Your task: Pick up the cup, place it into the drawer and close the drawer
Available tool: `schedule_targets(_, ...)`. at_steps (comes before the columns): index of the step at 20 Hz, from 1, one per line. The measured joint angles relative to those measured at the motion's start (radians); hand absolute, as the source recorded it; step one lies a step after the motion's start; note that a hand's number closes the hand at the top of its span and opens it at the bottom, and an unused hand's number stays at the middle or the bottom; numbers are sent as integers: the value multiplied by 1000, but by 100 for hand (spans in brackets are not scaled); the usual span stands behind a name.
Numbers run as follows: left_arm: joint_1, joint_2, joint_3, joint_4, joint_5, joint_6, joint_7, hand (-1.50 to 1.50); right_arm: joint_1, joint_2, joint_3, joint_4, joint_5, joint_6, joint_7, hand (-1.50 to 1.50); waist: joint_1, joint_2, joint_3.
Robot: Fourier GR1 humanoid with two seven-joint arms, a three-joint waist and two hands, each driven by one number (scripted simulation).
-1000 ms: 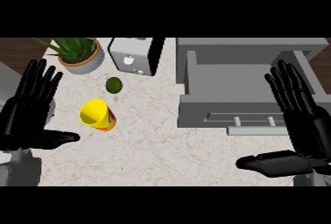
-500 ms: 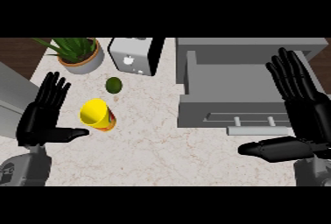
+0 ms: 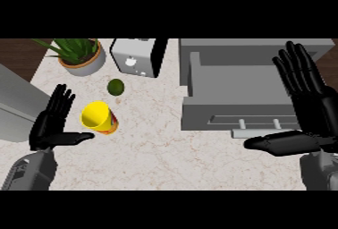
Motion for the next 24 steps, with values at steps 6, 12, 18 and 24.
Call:
schedule_targets(6, -70, 22, 12, 295, -63, -11, -201, -150, -7, -1, -10, -30, -17, 0, 43, -150, -7, 2, -1)
schedule_targets(12, -156, 39, 32, 569, -112, -2, -401, -150, 1, -3, -12, -45, -21, 11, 47, -150, -14, 4, -2)
schedule_targets(18, -218, 56, 50, 714, -130, 3, -499, -150, -14, -13, -24, -48, -32, 20, 59, -150, -23, 9, -3)
schedule_targets(24, -241, 60, 55, 770, -141, 12, -535, -150, -34, -5, -17, -25, -23, 16, 52, -150, -28, 12, -4)
